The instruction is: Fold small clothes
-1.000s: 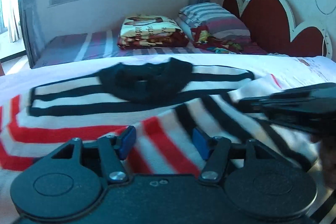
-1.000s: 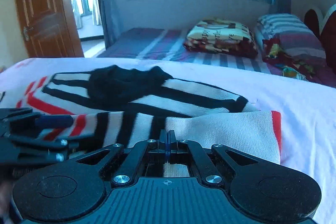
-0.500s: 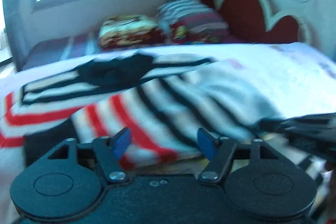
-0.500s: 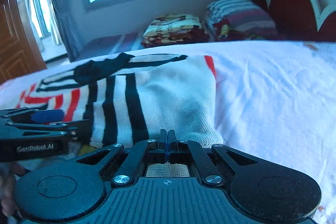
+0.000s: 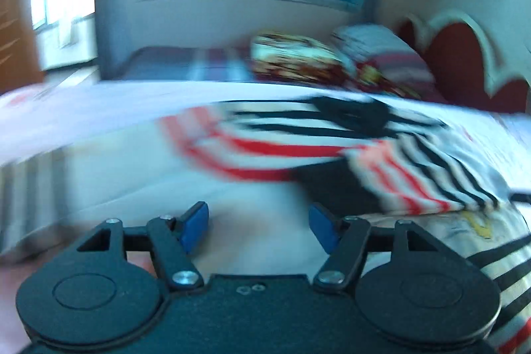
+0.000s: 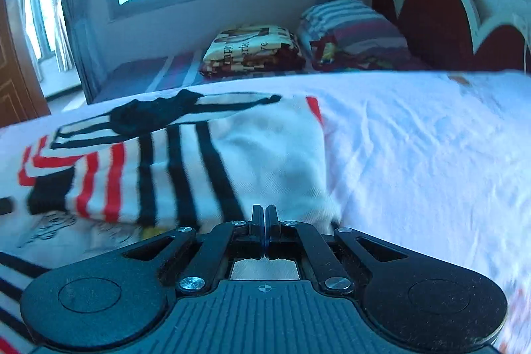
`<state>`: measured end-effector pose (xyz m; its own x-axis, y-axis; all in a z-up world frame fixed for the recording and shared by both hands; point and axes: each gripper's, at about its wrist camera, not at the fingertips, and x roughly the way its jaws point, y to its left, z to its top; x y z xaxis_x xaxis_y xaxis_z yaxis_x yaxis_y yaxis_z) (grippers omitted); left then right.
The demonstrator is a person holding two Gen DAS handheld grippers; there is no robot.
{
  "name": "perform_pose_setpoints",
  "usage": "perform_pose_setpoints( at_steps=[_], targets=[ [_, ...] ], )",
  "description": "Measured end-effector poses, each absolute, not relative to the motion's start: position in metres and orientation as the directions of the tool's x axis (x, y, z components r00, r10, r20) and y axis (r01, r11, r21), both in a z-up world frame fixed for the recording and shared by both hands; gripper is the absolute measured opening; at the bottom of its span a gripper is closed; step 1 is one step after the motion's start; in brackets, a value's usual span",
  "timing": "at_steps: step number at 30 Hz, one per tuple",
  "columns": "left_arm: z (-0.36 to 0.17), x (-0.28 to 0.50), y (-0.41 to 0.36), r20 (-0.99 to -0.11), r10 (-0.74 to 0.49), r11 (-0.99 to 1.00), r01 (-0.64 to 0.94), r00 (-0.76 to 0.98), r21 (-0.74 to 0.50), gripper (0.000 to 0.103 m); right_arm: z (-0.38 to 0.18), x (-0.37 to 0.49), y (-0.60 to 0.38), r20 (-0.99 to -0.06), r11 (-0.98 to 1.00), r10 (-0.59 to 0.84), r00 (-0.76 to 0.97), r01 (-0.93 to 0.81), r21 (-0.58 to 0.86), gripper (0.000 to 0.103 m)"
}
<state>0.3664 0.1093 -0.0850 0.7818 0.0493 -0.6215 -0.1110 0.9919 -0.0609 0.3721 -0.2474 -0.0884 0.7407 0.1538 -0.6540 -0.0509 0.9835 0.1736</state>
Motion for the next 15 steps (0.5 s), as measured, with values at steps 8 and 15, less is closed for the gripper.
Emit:
perform_pose_setpoints(
  at_steps=[8,15],
  targets=[
    [-0.083,0.248,0.292,-0.634,0.271,0.769,-0.559,0.724,-0.309,0.056,-0.082,0.355,-0.216,-0.630,0.956,0.153,0.761,0.047,0.289,0.000],
    [-0.103,0.229,0.373,-0.531,0.223,0.486,-0.565,0.818,-0.666,0.046,-0.070,0.361,-0.185,-0.633,0.943,0.190,0.750,0.040,0.331,0.000]
  ],
)
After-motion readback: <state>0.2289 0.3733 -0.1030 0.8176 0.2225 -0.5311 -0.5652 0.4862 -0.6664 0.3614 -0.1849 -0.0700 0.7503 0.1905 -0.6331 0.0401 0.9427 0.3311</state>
